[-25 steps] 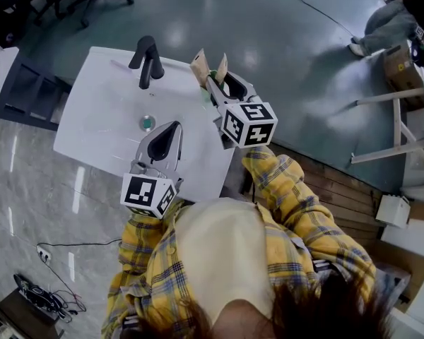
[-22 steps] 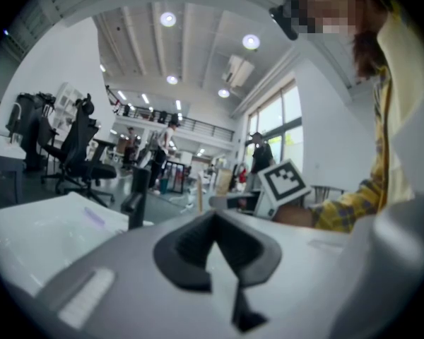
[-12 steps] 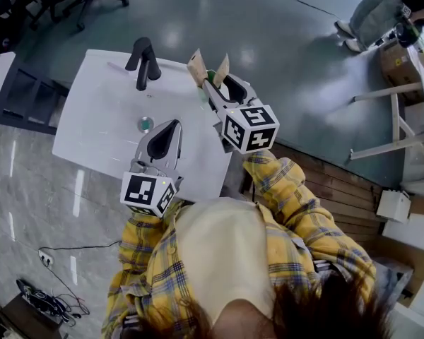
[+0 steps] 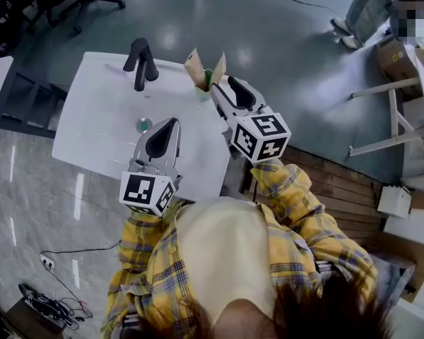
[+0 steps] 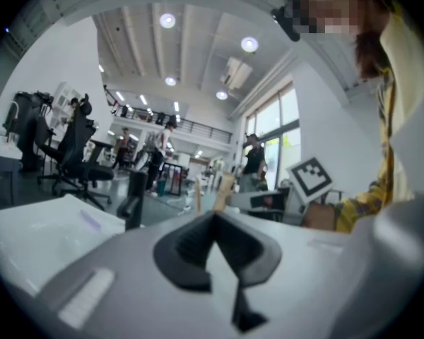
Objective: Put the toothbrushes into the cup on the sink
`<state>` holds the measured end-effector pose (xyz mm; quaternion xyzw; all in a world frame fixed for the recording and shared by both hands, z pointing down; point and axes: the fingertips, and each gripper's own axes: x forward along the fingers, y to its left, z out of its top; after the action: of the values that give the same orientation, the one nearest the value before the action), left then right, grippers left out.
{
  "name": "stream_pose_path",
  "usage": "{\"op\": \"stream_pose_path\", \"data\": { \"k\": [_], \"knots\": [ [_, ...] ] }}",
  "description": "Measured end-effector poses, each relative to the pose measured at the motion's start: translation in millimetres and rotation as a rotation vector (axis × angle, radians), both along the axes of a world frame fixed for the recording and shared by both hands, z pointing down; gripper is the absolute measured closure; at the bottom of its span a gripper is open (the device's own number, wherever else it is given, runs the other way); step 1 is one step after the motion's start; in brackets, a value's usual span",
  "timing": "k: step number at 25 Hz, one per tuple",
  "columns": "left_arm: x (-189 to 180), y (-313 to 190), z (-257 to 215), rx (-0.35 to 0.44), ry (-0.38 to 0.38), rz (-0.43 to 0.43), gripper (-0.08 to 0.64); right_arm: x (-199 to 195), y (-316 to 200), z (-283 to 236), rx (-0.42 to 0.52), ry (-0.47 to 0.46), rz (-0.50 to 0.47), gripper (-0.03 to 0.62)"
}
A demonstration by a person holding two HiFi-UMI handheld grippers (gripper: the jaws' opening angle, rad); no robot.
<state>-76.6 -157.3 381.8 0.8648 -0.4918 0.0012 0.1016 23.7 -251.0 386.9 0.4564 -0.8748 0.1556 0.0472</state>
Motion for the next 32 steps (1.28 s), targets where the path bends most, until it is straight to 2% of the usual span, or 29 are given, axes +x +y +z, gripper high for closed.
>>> {"op": "stream_pose_path", "data": {
  "k": [8,18,32],
  "knots": [
    [-2,-3,-5,-0.004,-0.007,-0.015,0.555,4,20,-1,-0.028,-0.023,-0.015,0.439],
    [-6,-1,-9,-0.007,-0.006,-0.023,0.555,7,42,6,-0.066,-0.017,-0.038,0.541],
    [-8,2,-7,-0.019,-0.006,-0.032,0.555,7,62,14,-0.107,-0.007,-0.048,0.578]
  ]
}}
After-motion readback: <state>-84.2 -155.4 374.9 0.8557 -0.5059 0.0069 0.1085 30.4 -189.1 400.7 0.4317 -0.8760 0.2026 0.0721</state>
